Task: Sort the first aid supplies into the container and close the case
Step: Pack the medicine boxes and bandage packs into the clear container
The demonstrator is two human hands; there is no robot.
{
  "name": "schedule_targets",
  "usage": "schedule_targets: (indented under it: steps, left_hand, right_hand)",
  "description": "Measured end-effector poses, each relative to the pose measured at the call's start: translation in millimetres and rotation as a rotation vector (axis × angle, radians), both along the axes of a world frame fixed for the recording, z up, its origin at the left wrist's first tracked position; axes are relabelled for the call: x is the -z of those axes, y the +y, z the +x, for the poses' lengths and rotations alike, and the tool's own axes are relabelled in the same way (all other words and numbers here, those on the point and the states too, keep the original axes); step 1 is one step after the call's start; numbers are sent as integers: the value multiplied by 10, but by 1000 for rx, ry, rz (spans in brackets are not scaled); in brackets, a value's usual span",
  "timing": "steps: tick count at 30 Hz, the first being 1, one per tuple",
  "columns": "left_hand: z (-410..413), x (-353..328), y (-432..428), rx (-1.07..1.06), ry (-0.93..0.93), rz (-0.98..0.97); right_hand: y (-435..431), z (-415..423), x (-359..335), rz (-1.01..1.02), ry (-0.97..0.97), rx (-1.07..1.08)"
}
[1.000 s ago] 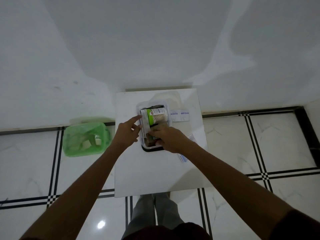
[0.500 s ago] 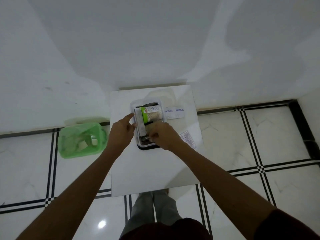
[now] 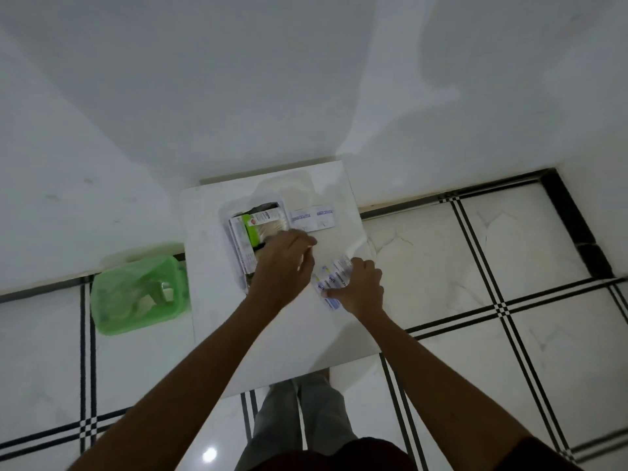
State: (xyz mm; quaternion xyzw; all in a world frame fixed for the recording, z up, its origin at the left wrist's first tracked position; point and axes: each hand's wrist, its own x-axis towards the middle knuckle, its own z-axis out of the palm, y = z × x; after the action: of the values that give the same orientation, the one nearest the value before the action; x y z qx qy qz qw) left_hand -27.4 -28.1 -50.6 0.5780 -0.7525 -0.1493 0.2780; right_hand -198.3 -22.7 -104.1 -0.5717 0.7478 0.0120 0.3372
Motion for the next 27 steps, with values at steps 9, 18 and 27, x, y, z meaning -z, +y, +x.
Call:
schedule_targets:
  steps: [9,18,27]
  left_hand:
    - [251,-70,-470,-181,32,79]
    - [735,-38,-247,-321,49,95]
    - [857,-294,-750,-241,54,109]
  right_hand:
    - [-65,74,201,47,104,-28]
    - [-337,138,-620,-89,-635,296]
    - [-510,850,-888,-236,-335,-444]
